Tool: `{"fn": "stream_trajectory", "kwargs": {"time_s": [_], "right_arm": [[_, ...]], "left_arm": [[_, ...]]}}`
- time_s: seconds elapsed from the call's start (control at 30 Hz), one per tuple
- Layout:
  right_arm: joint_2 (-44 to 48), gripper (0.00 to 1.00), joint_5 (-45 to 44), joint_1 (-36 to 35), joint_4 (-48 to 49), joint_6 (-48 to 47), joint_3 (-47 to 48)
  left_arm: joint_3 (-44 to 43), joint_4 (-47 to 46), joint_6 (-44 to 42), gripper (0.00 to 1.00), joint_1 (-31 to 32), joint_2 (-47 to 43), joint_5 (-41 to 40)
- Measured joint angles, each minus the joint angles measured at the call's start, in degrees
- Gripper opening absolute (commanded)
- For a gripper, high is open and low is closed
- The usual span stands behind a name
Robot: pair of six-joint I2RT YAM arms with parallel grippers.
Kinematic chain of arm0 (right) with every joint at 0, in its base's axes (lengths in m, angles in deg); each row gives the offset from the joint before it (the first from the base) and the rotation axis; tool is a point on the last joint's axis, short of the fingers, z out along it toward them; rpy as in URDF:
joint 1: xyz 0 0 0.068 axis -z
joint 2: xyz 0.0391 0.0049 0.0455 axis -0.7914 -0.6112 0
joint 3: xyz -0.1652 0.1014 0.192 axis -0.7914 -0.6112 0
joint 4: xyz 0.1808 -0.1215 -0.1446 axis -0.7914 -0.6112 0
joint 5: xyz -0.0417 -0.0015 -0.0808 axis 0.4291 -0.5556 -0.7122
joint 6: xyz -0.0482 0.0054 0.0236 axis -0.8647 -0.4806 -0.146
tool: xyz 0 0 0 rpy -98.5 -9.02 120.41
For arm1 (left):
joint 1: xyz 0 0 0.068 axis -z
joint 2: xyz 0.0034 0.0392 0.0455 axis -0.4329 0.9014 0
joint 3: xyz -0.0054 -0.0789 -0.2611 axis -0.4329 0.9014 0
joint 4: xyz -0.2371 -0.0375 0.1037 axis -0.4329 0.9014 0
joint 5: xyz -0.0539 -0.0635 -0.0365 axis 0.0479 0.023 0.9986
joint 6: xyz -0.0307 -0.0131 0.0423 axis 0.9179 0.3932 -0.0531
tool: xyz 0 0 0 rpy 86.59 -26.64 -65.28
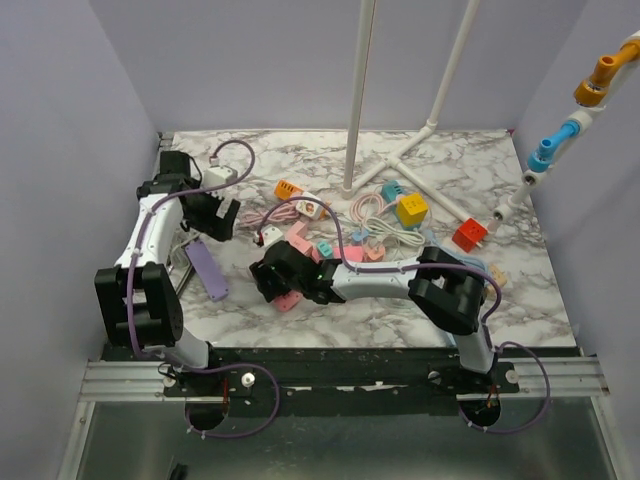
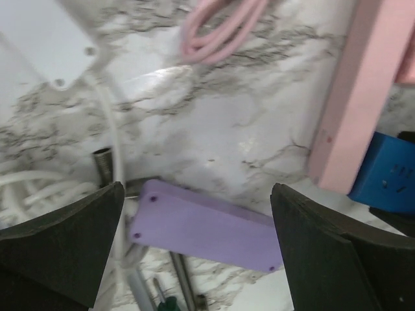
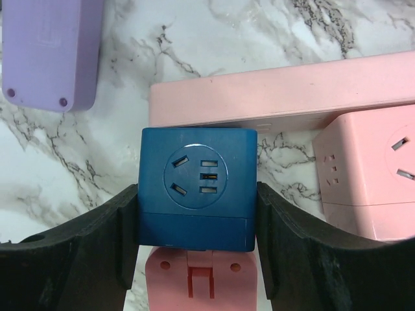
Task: Pull the plug off the socket
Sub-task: Remove the plug from the socket.
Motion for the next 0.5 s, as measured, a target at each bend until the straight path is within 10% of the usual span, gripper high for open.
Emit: {"fn": "stream_trajectory", "kwargs": {"time_s": [0.5], "right_arm": [[-0.39,0.39,1.51,-0.17,2.36,-0.39,0.55]], "left_arm": [[4.92,3.19,3.23,0.98,10.14,4.9,5.33]]}}
